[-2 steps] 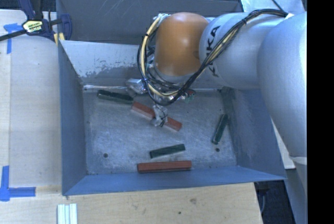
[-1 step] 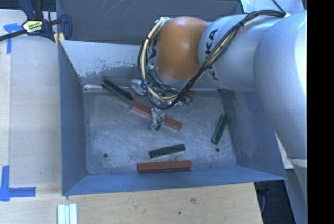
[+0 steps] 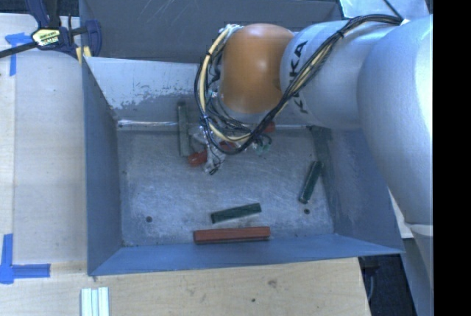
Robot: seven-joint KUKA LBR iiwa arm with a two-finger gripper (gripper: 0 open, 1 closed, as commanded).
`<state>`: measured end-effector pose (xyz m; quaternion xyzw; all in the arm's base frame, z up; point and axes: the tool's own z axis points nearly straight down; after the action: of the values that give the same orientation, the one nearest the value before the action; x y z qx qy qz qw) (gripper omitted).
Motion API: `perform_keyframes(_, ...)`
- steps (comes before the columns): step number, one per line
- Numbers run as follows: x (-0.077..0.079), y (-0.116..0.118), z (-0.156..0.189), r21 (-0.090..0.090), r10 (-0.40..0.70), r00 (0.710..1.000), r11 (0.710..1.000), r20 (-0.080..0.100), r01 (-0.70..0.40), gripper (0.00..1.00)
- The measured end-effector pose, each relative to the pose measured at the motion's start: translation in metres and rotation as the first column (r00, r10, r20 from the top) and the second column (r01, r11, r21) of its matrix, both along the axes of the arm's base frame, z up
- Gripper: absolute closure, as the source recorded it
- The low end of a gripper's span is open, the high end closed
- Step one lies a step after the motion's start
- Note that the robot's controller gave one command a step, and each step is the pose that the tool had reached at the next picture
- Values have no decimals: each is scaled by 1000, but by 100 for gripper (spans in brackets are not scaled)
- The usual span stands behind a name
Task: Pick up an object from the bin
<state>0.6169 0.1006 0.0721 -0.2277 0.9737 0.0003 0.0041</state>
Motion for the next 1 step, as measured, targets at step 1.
perform_keyframes(1,-16,-32,122,-3,151,989,989,4,-151,100)
